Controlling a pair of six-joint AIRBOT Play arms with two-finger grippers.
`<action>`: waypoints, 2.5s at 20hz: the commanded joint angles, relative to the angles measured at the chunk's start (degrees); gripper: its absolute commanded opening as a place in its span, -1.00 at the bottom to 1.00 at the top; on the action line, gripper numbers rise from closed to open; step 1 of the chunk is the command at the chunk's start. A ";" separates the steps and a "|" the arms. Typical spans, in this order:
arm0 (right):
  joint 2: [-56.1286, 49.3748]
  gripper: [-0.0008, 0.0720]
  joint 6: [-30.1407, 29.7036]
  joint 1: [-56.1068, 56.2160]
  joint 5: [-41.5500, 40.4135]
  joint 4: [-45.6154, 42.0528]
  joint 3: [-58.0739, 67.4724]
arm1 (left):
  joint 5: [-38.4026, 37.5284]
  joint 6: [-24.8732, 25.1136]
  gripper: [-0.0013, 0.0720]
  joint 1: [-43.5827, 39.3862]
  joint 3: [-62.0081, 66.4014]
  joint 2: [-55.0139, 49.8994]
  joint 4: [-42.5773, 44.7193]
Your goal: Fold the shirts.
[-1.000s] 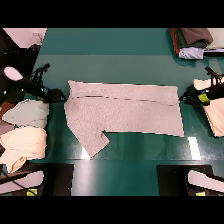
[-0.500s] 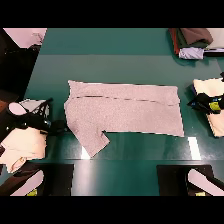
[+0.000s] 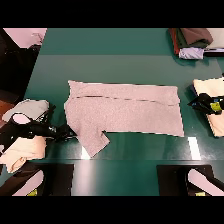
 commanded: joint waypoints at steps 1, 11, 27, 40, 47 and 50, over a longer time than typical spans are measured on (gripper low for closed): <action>0.04 0.08 0.02 0.04 -0.15 0.04 -0.02 | 6.47 1.03 0.33 -3.21 -0.44 0.04 -2.51; 0.04 0.08 -0.63 -3.04 6.14 -5.38 -2.25 | 11.10 -4.85 -0.90 -14.27 3.26 0.04 -2.14; -7.74 -0.24 -4.48 -4.42 2.32 -1.75 -17.99 | 6.60 -1.92 -0.90 -14.27 10.51 0.04 -1.46; 17.62 -0.94 -4.81 -7.10 10.69 -14.16 -17.94 | -17.73 -11.67 -0.90 -14.27 10.60 21.79 14.21; 14.67 -0.94 1.20 4.42 4.37 -13.66 -13.27 | -5.79 -11.34 -0.90 -14.27 18.43 16.41 16.06; 5.70 -0.94 2.21 8.85 1.68 -13.62 -5.55 | 0.68 -10.34 -0.90 -14.27 22.77 7.43 17.49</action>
